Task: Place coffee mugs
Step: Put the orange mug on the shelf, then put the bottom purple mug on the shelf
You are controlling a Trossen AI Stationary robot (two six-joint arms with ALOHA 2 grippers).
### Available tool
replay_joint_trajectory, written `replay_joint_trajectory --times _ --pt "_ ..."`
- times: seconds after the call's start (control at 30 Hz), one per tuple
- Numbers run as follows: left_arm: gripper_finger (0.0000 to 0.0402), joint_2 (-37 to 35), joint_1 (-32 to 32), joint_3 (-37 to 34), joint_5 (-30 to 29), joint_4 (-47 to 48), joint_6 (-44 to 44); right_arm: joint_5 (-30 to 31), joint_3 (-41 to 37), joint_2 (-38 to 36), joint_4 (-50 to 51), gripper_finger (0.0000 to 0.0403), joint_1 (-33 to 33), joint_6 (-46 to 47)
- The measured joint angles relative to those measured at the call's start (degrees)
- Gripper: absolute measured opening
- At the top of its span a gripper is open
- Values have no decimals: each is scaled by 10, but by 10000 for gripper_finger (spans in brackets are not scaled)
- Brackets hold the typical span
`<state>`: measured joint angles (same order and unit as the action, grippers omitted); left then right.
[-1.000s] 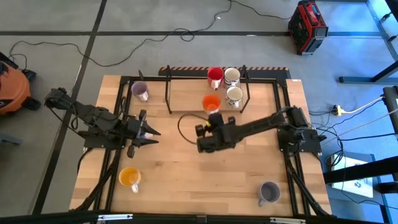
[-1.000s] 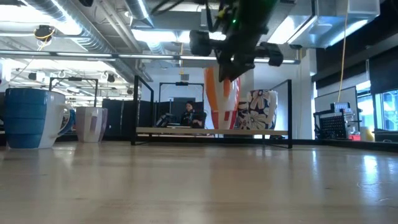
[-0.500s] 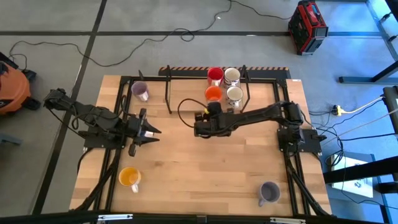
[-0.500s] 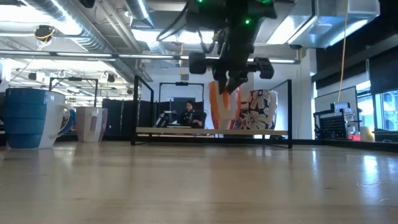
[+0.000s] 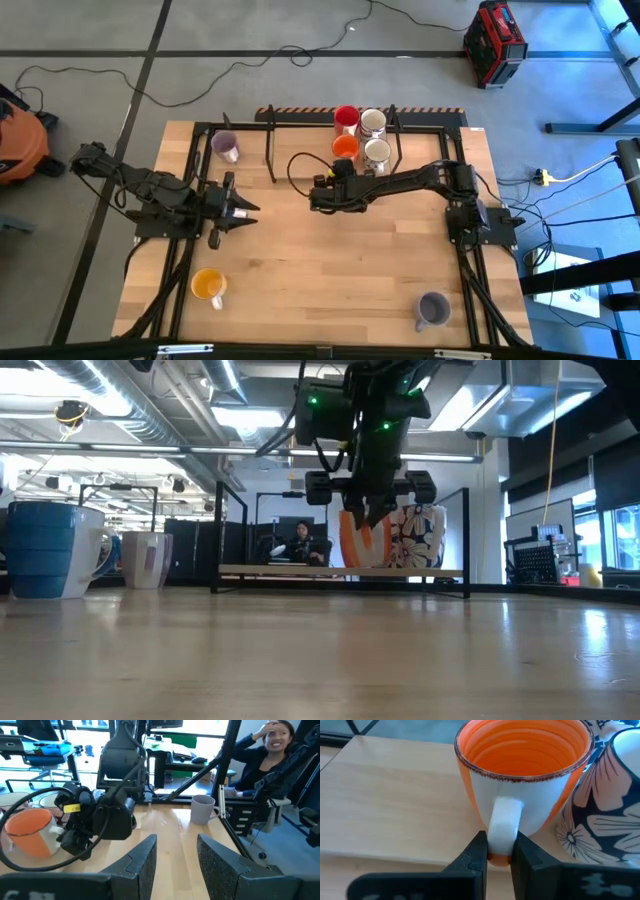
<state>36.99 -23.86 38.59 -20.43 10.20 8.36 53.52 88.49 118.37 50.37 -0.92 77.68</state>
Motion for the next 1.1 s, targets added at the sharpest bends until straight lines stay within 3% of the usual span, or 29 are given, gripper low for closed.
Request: replay_joint_trajectory --times 0.1,0.37,0.63,1.1 --pt "135 0 0 0 0 -1 0 -1 0 0 3 37 1 3" --pt "135 0 0 0 0 -3 0 -23 0 0 5 107 3 2" --pt "135 0 0 0 1 -3 0 -33 18 -5 34 152 15 1" --pt "154 18 0 0 -2 8 21 29 161 -6 177 163 98 -31"
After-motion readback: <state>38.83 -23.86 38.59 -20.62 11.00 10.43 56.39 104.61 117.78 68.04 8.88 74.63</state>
